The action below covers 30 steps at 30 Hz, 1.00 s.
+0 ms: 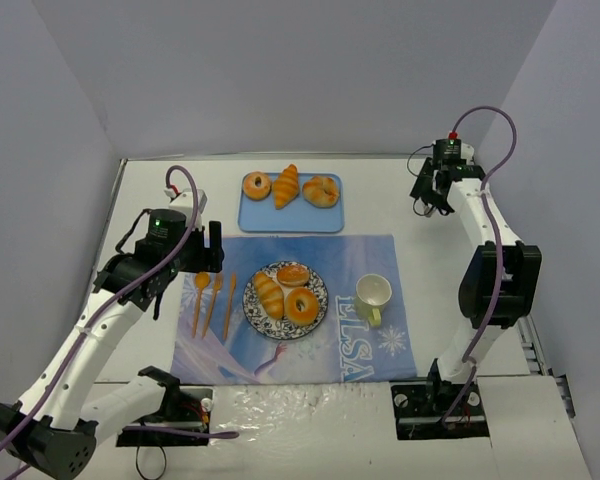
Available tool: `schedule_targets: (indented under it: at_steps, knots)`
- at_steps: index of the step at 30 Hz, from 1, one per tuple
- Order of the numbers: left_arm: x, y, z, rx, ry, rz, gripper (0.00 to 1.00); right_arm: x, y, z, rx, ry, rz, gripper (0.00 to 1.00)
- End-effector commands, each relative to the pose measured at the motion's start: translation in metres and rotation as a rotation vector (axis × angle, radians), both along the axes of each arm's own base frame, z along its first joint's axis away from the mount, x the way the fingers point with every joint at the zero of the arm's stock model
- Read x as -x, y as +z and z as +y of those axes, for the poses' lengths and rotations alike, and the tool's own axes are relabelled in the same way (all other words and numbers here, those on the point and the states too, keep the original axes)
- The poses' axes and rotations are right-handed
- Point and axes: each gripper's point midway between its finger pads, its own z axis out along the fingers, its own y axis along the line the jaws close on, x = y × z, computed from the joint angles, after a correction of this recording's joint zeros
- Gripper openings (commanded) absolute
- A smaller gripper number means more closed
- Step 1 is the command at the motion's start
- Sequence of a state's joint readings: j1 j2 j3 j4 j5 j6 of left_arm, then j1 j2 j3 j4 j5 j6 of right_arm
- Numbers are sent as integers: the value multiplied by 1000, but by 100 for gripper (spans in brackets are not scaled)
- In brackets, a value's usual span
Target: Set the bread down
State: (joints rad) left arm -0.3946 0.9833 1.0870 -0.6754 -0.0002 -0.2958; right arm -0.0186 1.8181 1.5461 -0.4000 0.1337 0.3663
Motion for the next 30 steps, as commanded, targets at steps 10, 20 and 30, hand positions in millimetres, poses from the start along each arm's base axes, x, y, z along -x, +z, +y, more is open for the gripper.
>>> schedule_targets:
  at_steps: [10,20,30]
  knots:
    - [-8,21,-5,36,-2,-72,69,-40,-33,-27,10,-24,-40,59]
    - [-9,19,-5,28,-1,-64,69,-43,-67,-33,5,-35,11,64]
    - [-10,18,-4,25,4,-61,69,-33,-101,-29,-22,-47,79,72]
